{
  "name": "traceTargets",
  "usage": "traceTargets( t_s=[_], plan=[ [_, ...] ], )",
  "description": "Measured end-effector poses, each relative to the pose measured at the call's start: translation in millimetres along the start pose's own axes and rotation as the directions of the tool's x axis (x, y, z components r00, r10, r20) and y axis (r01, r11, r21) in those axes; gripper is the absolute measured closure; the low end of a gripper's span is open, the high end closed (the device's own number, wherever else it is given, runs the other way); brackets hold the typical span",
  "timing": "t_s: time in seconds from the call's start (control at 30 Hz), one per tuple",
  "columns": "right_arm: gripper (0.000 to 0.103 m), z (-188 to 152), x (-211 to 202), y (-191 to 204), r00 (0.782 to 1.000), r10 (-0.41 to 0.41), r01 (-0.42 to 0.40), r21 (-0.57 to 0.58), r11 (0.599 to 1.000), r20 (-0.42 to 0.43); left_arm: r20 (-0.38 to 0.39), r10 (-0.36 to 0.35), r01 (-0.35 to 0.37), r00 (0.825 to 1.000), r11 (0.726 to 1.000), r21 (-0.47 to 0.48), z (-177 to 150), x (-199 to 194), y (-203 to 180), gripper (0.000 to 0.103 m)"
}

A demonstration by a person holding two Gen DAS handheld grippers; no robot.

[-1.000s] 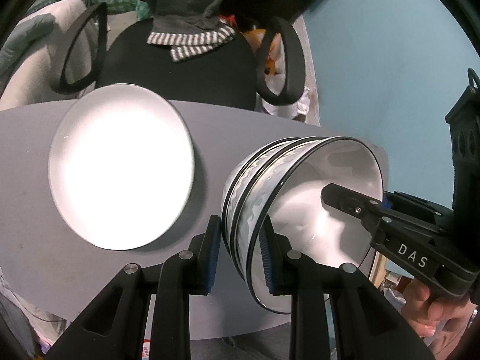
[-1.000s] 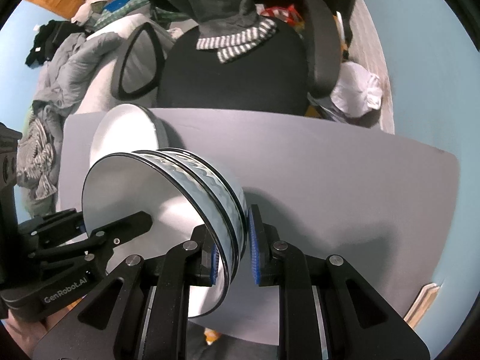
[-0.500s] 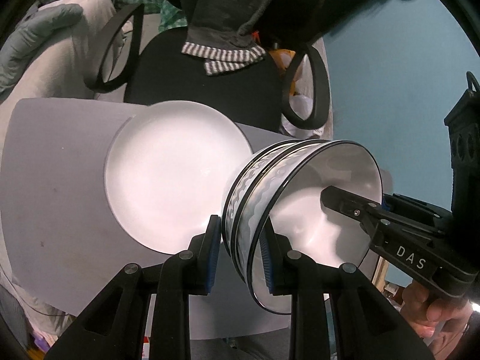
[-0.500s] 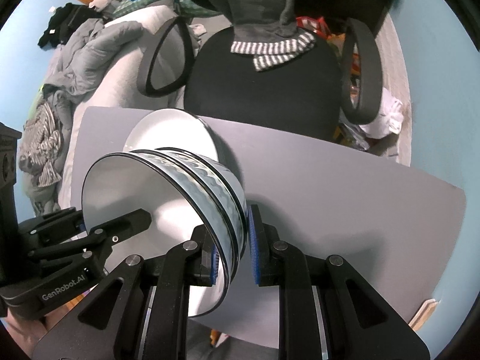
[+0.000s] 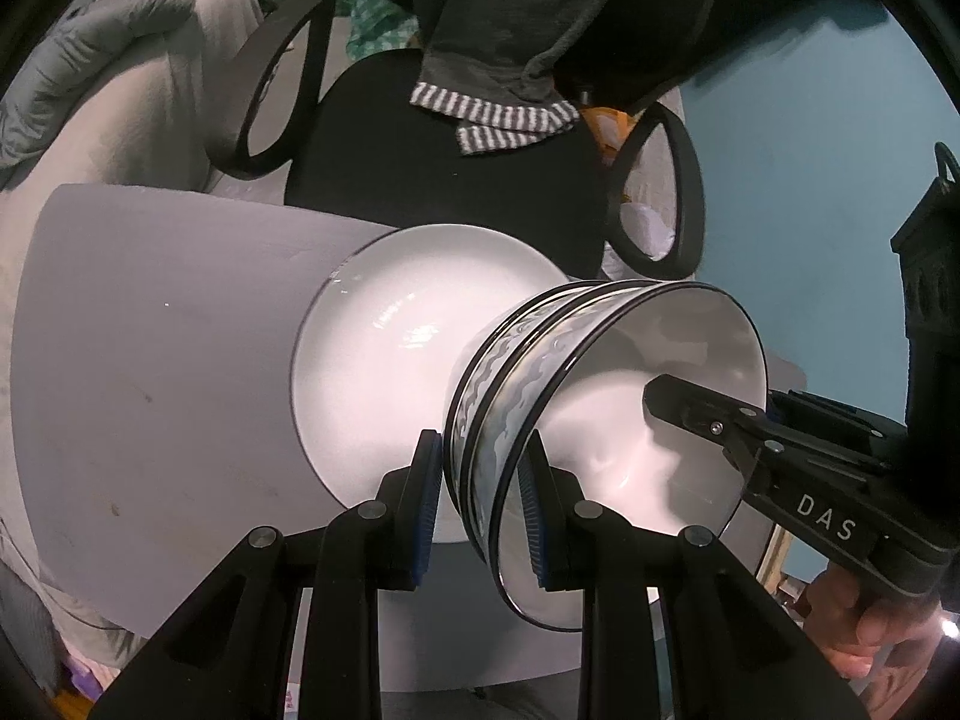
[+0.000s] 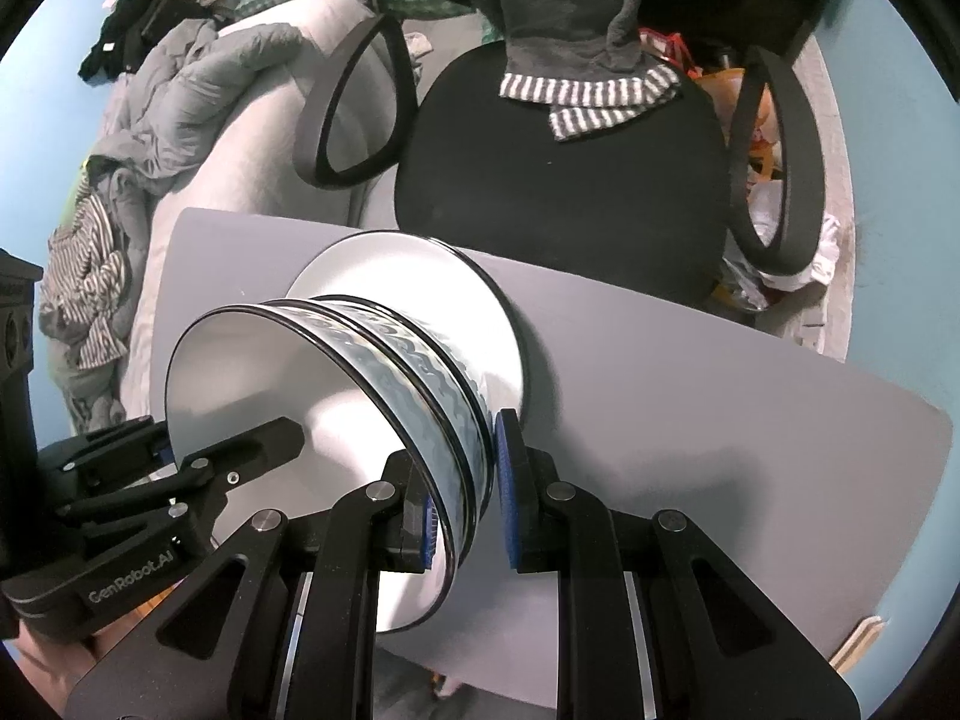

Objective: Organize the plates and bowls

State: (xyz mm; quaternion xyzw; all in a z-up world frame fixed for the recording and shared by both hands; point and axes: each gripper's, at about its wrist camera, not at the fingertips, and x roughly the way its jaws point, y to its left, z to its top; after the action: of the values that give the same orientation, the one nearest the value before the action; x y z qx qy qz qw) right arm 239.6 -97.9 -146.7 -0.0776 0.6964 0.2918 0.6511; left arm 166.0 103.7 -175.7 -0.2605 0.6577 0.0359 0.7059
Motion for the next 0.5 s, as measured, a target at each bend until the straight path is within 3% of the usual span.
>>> traceTargets(
  t_s=[0.5],
  plan=[
    [0.086,12.7,35.3,18.2,0.998,-0.019,0.02,0.001,1.0,-0.052,-0.035,0.022,-0.022,0.999,1.0,-0.013,8.1,21.9,28.5,0.079]
  ],
)
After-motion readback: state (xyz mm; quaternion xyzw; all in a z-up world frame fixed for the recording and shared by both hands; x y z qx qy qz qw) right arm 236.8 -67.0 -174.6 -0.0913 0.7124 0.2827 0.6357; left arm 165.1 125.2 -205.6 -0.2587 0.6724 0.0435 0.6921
